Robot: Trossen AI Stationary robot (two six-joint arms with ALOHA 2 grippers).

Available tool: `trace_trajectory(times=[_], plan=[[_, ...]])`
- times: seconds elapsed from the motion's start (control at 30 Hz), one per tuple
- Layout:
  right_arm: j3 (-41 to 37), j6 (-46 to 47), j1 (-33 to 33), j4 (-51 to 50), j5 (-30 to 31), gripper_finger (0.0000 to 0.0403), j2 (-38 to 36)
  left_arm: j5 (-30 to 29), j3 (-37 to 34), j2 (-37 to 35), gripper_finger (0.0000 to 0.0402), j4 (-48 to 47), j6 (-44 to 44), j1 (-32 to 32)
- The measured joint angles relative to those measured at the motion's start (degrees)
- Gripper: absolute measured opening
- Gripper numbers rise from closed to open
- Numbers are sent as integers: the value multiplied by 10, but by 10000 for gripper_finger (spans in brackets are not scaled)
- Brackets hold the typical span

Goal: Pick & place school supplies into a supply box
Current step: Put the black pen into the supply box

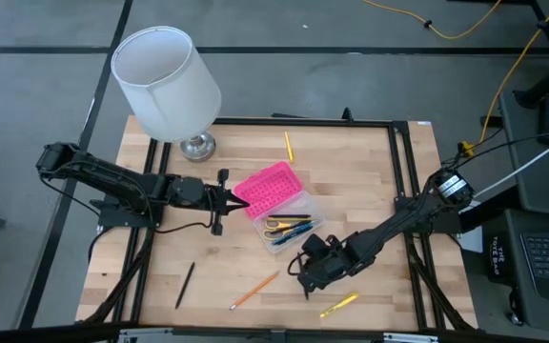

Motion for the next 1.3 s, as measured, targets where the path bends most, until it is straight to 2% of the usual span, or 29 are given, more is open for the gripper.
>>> trace_trajectory(times=[0.13, 0.33, 0.87, 1.3], plan=[[0, 0, 0, 1, 6, 126, 18, 0, 0, 0, 6, 0, 0, 0], [0, -4, -14, 10, -34, 126, 46, 0, 0, 0, 6, 0, 0, 0], [1, -4, -26, 30, -33, 126, 60, 0, 0, 0, 6, 0, 0, 0], [3, -7, -40, 32, -58, 126, 86, 0, 0, 0, 6, -1, 0, 0]])
